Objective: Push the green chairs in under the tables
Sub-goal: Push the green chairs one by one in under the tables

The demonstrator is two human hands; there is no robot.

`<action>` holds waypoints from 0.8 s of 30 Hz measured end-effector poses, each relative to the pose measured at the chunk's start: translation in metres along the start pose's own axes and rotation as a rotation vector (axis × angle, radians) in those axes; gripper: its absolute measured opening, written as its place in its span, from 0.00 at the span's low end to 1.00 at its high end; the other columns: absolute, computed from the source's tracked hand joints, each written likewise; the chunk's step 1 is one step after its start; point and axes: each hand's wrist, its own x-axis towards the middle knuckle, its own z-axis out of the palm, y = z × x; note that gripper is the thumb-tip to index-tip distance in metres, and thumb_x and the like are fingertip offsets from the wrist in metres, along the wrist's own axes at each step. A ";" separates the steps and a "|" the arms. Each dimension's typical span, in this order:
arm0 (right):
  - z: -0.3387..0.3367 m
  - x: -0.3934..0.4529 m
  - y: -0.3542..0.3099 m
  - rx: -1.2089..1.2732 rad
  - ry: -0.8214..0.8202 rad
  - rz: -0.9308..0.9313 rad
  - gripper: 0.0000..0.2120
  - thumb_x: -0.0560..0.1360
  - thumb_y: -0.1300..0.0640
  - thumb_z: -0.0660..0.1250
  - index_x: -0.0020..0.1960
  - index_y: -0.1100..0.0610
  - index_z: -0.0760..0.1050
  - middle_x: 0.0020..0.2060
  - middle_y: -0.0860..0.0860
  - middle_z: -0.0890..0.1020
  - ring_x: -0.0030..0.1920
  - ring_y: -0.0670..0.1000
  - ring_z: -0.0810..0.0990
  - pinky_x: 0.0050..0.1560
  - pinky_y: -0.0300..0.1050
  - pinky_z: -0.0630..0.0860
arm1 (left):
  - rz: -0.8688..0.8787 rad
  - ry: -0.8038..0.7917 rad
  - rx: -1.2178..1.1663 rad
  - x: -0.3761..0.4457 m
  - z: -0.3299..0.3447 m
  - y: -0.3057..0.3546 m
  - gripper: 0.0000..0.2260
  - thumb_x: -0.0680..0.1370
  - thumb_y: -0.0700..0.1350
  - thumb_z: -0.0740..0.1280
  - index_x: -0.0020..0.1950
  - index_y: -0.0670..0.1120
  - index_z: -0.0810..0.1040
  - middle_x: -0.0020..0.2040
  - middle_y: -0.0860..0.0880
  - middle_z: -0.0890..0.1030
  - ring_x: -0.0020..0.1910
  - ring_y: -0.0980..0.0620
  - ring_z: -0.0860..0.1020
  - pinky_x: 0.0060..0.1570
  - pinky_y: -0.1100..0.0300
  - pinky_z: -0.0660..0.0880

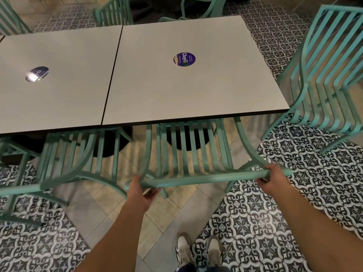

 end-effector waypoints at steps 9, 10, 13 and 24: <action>-0.060 -0.010 0.009 -0.350 -0.223 -0.224 0.18 0.79 0.48 0.61 0.65 0.55 0.71 0.61 0.58 0.75 0.60 0.60 0.75 0.59 0.56 0.75 | 0.013 -0.292 0.708 -0.011 -0.022 -0.016 0.33 0.69 0.65 0.67 0.68 0.46 0.70 0.63 0.42 0.76 0.60 0.41 0.76 0.53 0.42 0.76; -0.067 -0.013 0.013 -0.414 -0.220 -0.256 0.19 0.79 0.48 0.61 0.67 0.56 0.69 0.63 0.58 0.75 0.61 0.60 0.75 0.60 0.56 0.74 | -0.018 -0.328 0.807 -0.016 -0.020 -0.018 0.34 0.68 0.65 0.67 0.68 0.47 0.70 0.63 0.44 0.77 0.60 0.42 0.76 0.54 0.43 0.76; -0.090 -0.020 0.010 -0.618 -0.132 -0.402 0.24 0.79 0.46 0.60 0.70 0.58 0.67 0.65 0.57 0.75 0.62 0.59 0.74 0.59 0.54 0.74 | -0.042 -0.448 1.157 -0.045 0.012 -0.041 0.30 0.69 0.67 0.69 0.65 0.50 0.74 0.59 0.49 0.80 0.58 0.47 0.78 0.55 0.50 0.75; -0.203 -0.022 -0.121 -1.133 -0.007 -0.892 0.29 0.78 0.40 0.58 0.75 0.52 0.61 0.72 0.53 0.67 0.64 0.50 0.72 0.68 0.52 0.66 | 1.145 -0.730 2.292 -0.148 0.231 -0.180 0.13 0.78 0.57 0.60 0.57 0.54 0.77 0.55 0.52 0.80 0.51 0.52 0.78 0.50 0.55 0.76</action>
